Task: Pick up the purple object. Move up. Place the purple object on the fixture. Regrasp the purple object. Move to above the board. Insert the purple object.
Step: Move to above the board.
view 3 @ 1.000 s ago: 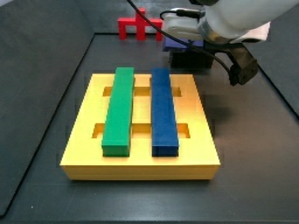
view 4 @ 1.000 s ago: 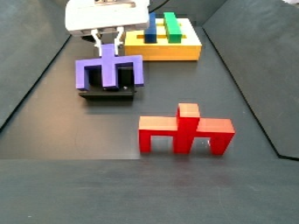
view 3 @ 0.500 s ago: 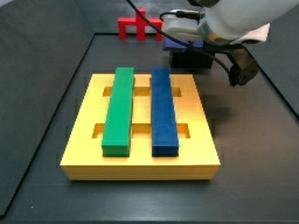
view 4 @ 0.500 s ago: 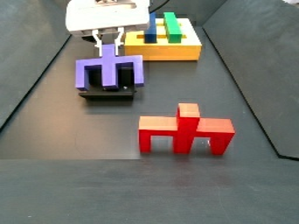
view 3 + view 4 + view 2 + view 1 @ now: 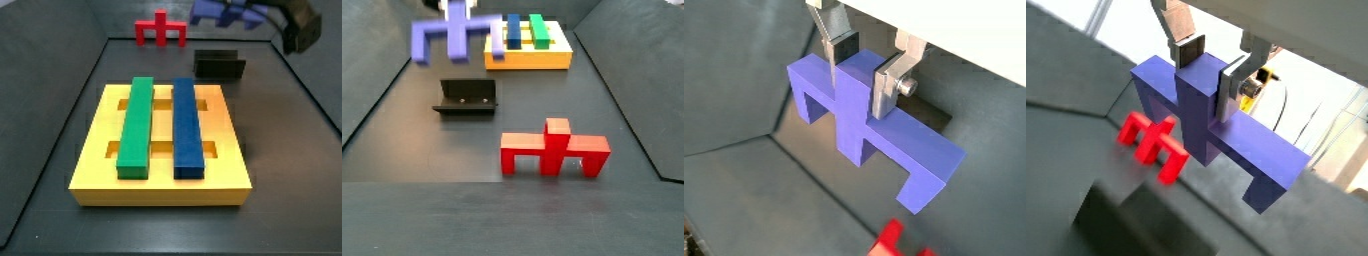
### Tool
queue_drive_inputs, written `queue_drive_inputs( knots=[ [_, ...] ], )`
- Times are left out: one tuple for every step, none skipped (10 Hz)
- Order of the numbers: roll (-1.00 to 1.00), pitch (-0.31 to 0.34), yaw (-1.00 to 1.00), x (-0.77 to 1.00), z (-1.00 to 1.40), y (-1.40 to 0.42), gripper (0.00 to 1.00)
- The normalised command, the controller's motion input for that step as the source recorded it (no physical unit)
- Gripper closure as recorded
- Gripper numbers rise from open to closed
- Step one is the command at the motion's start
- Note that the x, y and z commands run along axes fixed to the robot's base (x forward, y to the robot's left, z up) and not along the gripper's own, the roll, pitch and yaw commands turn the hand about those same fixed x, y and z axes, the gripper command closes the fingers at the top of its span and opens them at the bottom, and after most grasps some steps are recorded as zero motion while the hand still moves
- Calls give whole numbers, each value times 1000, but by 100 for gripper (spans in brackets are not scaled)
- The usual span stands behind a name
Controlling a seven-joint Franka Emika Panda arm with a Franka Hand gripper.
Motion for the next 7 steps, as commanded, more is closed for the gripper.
queue_drive_inputs(
  knots=[
    [-26,47,-41,-8,1400,-17,100],
    [-16,54,-36,-5,1400,-18,100],
    [-10,65,-26,2,1400,-14,100],
    [-11,104,-1,28,355,-28,100],
    [-1000,37,54,-1039,234,-1400,100],
    [-1000,31,67,-1032,234,-1400,100],
    [-1000,-4,75,-1161,247,-1400,100]
  ],
)
